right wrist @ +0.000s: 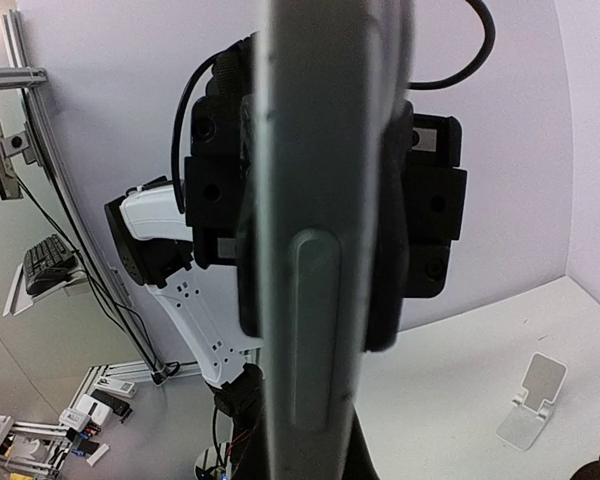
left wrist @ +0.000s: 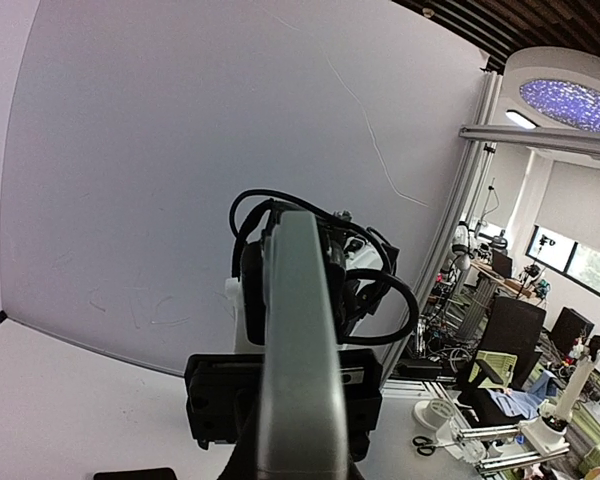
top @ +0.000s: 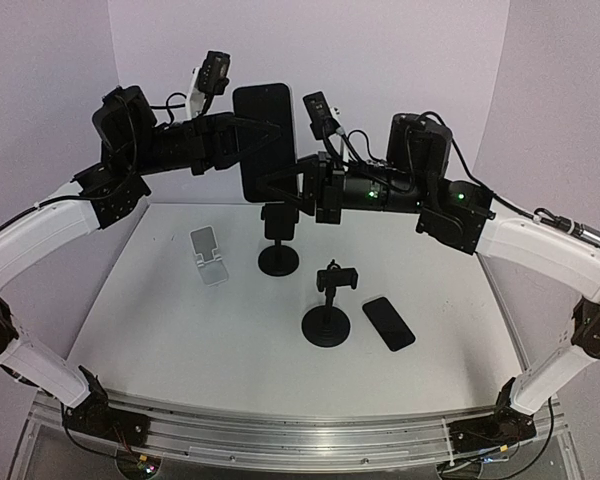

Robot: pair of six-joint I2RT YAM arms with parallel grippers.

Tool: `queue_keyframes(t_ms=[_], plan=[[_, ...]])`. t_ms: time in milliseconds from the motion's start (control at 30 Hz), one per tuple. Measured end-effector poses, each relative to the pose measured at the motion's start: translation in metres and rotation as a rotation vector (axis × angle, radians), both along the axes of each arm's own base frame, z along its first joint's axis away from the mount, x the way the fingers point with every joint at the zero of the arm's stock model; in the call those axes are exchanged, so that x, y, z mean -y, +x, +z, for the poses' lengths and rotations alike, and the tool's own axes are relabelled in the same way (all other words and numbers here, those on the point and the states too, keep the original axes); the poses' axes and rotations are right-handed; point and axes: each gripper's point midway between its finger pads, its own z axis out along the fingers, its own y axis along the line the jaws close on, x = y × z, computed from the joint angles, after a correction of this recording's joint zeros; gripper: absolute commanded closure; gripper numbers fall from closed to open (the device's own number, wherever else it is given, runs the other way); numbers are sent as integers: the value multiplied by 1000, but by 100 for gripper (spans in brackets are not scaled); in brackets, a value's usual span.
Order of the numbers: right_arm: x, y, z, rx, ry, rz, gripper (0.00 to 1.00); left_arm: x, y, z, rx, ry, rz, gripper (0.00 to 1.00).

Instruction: Place the phone on the phone stand

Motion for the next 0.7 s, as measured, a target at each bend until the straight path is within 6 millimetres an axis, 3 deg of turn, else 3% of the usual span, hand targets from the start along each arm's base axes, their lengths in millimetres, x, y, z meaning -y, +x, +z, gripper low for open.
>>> queue_keyframes(t_ms=[300, 567, 600, 700], plan=[[3, 3, -4, 14, -9, -27, 100, 2, 1, -3, 31, 24, 26, 100], [10, 0, -22, -14, -55, -35, 99, 6, 1, -22, 14, 2, 45, 100], [11, 0, -23, -19, -62, -36, 87, 6, 1, -23, 9, -6, 47, 100], [16, 4, -28, -39, -92, -70, 38, 9, 3, -31, -11, -24, 61, 100]])
